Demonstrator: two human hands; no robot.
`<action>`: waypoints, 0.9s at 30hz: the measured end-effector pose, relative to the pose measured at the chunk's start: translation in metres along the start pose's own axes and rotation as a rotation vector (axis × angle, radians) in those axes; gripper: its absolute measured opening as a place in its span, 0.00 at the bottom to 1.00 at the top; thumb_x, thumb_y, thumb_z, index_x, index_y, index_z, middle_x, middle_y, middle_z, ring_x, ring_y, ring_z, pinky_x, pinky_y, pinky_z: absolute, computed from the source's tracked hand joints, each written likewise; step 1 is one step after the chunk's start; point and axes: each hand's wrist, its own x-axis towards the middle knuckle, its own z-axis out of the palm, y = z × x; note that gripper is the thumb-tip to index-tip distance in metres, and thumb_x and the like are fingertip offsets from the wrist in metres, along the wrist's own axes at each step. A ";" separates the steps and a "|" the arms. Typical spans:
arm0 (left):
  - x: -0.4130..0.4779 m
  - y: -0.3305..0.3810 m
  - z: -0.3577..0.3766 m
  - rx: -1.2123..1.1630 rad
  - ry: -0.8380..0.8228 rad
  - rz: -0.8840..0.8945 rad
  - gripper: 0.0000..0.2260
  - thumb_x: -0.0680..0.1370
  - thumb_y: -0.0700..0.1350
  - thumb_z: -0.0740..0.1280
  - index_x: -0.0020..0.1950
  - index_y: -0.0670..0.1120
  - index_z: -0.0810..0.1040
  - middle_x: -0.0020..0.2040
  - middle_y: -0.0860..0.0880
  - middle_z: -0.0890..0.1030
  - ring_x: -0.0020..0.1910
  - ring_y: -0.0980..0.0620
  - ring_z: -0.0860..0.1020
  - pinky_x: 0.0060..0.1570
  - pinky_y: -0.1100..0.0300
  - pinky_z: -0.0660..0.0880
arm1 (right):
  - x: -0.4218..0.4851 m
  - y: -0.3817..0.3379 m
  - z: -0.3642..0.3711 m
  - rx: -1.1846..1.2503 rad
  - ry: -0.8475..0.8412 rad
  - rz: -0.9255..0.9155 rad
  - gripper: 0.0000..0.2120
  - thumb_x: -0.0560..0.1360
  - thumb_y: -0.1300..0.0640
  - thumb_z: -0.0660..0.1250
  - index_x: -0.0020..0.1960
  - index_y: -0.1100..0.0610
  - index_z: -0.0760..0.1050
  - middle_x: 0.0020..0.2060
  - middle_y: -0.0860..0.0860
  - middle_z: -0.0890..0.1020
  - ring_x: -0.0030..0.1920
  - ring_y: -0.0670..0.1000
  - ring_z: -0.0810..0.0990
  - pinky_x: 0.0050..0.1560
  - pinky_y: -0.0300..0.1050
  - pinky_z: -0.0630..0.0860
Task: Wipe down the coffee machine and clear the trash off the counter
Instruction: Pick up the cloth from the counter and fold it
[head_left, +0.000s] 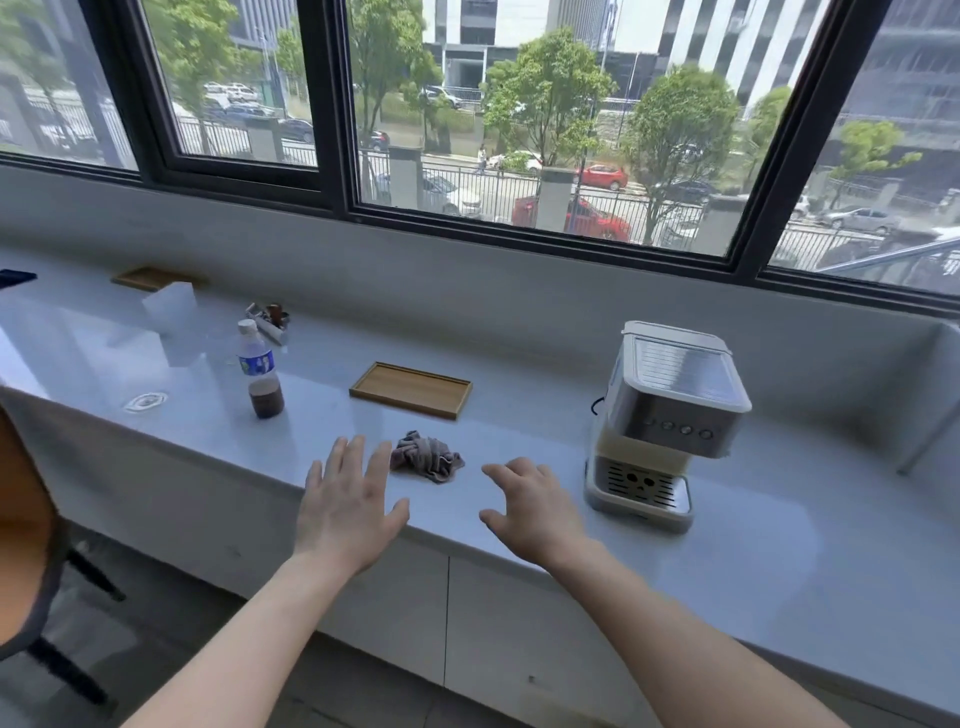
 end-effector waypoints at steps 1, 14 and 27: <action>0.006 -0.006 0.002 -0.008 -0.004 0.003 0.32 0.78 0.61 0.57 0.78 0.51 0.52 0.79 0.42 0.55 0.78 0.42 0.50 0.75 0.44 0.55 | 0.005 -0.004 0.004 -0.001 -0.005 0.005 0.27 0.75 0.44 0.64 0.74 0.44 0.64 0.67 0.48 0.71 0.64 0.56 0.68 0.57 0.51 0.73; 0.101 -0.034 0.055 0.005 -0.107 0.037 0.33 0.78 0.61 0.57 0.78 0.51 0.49 0.80 0.44 0.52 0.79 0.43 0.48 0.76 0.44 0.53 | 0.111 0.002 0.043 0.031 -0.074 0.046 0.25 0.76 0.45 0.64 0.72 0.42 0.65 0.67 0.47 0.71 0.66 0.54 0.68 0.58 0.50 0.73; 0.209 -0.030 0.140 0.020 -0.310 0.061 0.32 0.78 0.61 0.59 0.78 0.54 0.50 0.79 0.46 0.53 0.79 0.45 0.49 0.75 0.48 0.54 | 0.229 0.042 0.094 0.065 -0.256 -0.019 0.27 0.76 0.47 0.64 0.74 0.45 0.63 0.69 0.49 0.70 0.66 0.56 0.68 0.61 0.51 0.71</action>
